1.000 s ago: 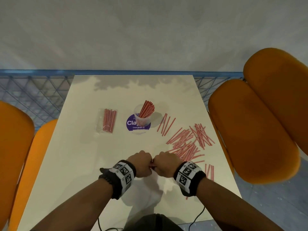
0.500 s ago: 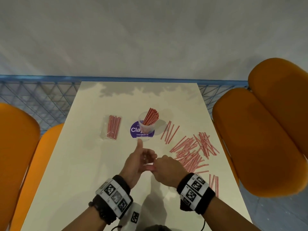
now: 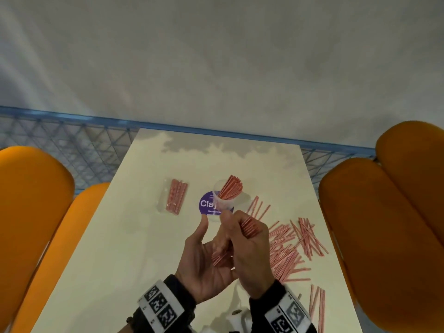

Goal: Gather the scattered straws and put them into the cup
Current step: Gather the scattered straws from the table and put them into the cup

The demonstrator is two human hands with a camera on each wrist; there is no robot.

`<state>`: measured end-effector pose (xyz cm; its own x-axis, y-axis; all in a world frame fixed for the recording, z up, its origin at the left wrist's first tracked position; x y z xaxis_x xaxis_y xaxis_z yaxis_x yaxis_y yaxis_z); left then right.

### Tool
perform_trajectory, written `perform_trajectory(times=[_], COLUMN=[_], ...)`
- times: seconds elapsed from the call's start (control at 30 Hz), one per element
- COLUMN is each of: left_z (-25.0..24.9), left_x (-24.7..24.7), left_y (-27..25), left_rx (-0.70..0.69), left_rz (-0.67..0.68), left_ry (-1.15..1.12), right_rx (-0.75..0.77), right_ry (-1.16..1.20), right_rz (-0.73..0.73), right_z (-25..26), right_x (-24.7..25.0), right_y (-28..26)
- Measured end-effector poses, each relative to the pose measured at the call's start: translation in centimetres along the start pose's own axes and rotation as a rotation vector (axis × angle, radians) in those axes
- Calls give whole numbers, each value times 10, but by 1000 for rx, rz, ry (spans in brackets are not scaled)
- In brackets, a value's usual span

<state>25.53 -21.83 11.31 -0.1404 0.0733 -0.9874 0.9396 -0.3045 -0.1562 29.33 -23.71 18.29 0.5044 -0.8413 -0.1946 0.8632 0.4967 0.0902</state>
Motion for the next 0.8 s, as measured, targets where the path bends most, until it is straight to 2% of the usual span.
perform_trajectory(times=[0.13,0.2,0.23,0.3,0.37,0.43,0.47,0.53,0.6,0.7,0.8], left_z=[7,3,-12,-24,-26,-27,-31,-45,-55,-63,-73], left_x=[4,5,0,-10,-6,9,14,19,20,24,24], left_y=[-4,-6,12,10,6,-1,-4,-8,-4,6,27], left_rx=[29,65,114,158,316,451,455,326,216,202,172], left_rz=[-52,-61,-52,-27,-47,-184,-263,-433,-552,-619,-597], left_ry=[82,213,436,986,1489,1712,1795,1989,2167,2311,2337], right_rx=[-99,-161,-152,-190,-200,-218,-225,-209,-211,-268,-310], right_ry=[87,147,156,77,-116,-273,-321,-451,-631,-879,-1011], right_rz=[-62,-66,-65,-16,49,62,29,-55,-70,39,157], right_z=[-10,-15,-15,-19,-26,-30,-33,-33,-35,-45,-48], right_x=[0,4,15,18,19,22,30,48,54,48,49], right_y=[-1,4,25,22,12,2,0,-1,4,16,38])
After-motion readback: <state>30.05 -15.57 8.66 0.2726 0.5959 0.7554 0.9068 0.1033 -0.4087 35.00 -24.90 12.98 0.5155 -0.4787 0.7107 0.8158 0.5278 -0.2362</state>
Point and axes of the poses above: each hand's wrist, its own y-axis towards the middle knuckle, its own x-axis out of the back of the hand, z = x × y, the point moved 10 cm from there along y, towards the middle knuckle, and after that the axes turned 7 degrees about z, right-handed, at the moved point
